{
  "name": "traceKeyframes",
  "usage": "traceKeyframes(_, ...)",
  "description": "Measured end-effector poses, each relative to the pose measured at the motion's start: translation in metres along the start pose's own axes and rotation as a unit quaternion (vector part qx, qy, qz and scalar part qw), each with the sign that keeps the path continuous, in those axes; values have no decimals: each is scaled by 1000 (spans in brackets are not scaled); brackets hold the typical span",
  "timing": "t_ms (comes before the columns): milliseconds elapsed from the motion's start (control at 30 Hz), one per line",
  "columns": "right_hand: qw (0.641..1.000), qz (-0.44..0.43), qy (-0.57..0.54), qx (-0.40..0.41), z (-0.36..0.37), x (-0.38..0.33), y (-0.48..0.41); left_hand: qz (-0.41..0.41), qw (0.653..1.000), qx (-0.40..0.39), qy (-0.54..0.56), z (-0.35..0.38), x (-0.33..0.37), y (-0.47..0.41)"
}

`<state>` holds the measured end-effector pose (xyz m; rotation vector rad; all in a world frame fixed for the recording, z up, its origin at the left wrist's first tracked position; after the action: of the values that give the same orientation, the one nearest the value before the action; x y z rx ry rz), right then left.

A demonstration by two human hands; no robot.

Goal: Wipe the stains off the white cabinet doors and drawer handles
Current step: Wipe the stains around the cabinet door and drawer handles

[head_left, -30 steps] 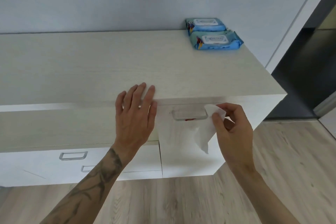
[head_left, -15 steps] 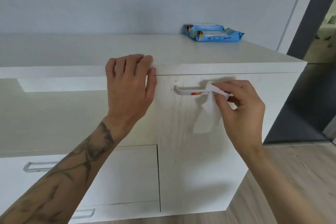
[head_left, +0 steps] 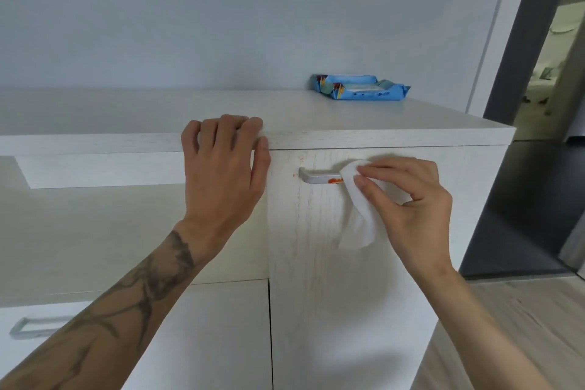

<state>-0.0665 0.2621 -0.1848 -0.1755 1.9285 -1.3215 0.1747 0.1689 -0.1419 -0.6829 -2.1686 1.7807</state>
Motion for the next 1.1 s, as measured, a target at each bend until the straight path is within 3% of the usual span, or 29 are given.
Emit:
traceKeyframes(400,999,-37,-6,25,16,-6,4,4,999,32,-13,8,-2,1)
traceKeyframes(533,996,-86,20,-15,32,-14,1,10,998,53,-20,11,-2,0)
traceKeyframes(733,999,-31,-9,28,22,-2,5,14,998,63,-20,12,-2,1)
traceKeyframes(900,998,-55,12,-9,25,-2,0,15,998,60,-21,11,-2,1)
traceKeyframes(1100,998,-56,7,9,31,-11,4,10,998,52,-23,12,-2,0)
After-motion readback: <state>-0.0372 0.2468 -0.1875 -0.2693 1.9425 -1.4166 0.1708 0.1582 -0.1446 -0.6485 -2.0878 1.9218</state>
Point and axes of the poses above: each hand's wrist, its own y-axis away from the middle knuckle, its own z-axis out of the palm, x = y × z, the point moved 9 cm from there along -y, towards the middle knuckle, and after that the axes turned 1 degree about -x, right-handed, at the moved point
